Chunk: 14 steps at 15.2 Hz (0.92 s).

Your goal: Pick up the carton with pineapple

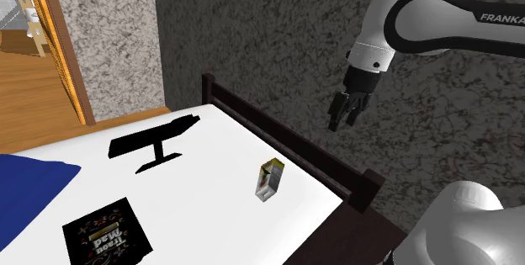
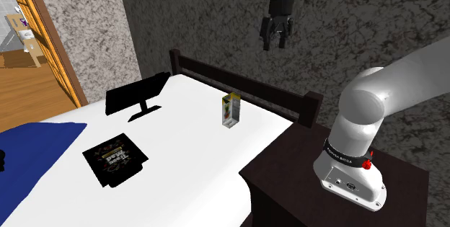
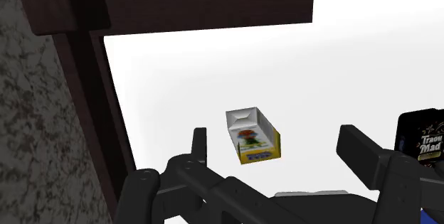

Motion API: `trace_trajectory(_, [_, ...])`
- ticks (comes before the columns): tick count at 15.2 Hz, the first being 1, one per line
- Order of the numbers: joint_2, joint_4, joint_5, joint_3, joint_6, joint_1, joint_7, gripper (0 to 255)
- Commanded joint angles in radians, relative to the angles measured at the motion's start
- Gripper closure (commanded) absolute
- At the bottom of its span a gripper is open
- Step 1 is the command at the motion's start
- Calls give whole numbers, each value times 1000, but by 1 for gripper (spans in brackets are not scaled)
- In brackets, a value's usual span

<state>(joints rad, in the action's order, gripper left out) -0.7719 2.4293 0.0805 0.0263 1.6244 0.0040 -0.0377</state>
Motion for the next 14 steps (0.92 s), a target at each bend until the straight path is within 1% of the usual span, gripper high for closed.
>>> trace_trajectory(1, [0, 0, 0, 0, 0, 0, 0, 0])
trace_trajectory(4, [27, 60, 44, -80, 100, -26, -175, 0])
trace_trajectory(7, [80, 99, 83, -161, 205, -52, -349, 0])
trace_trajectory(11, [186, 122, 118, -266, 348, -92, -582, 0])
trace_trajectory(14, [289, 116, 124, -342, 454, -130, -760, 0])
